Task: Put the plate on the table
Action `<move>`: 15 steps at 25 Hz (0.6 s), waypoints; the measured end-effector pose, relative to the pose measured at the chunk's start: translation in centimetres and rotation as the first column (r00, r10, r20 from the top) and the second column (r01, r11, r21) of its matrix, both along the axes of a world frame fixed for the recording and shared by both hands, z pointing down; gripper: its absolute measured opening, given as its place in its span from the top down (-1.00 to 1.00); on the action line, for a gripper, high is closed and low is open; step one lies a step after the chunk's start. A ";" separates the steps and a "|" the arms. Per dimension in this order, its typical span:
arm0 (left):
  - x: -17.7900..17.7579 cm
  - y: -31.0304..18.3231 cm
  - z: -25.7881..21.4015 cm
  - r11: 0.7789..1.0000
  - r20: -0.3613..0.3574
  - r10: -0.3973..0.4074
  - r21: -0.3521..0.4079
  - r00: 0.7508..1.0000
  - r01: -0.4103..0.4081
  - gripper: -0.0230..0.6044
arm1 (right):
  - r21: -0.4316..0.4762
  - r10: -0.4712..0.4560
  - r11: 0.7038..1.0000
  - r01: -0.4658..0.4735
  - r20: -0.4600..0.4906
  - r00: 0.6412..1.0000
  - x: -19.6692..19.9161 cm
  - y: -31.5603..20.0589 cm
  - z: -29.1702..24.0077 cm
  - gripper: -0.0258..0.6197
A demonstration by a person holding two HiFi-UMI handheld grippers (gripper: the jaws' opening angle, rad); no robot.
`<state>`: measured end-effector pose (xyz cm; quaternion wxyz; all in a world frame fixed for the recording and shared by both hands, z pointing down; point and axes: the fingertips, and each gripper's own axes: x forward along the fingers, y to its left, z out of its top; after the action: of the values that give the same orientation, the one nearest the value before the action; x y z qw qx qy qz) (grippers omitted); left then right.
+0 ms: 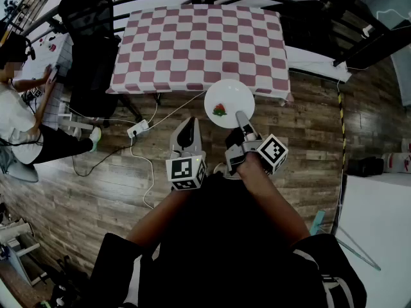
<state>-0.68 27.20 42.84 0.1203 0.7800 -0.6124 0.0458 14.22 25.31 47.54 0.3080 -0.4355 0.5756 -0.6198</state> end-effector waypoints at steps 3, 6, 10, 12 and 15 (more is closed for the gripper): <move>0.3 0.0 -0.2 1.000 -0.001 0.007 0.004 1.000 -0.007 0.90 | 0.032 -0.003 0.999 0.002 0.012 1.000 0.1 0.0 -0.3 0.87; 0.5 0.0 -0.2 1.000 -0.005 0.006 0.008 1.000 -0.006 0.90 | 0.015 0.004 1.000 -0.004 0.005 1.000 0.5 0.4 0.0 0.87; 0.9 0.3 -0.1 1.000 -0.011 0.006 0.010 1.000 -0.006 0.90 | 0.039 0.034 0.999 -0.035 0.023 0.999 1.5 0.6 -0.3 0.87; 0.9 0.5 0.1 1.000 -0.013 0.006 0.009 1.000 -0.006 0.90 | 0.064 0.039 0.997 -0.040 0.024 0.999 1.7 0.6 -0.5 0.87; 0.7 0.7 0.4 1.000 -0.014 -0.002 -0.001 1.000 0.002 0.90 | 0.060 0.041 0.997 -0.041 0.015 0.999 2.0 0.7 -0.2 0.87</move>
<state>0.05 27.90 43.28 0.1250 0.7797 -0.6122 0.0403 16.21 26.04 47.31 0.3374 -0.4335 0.5829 -0.5987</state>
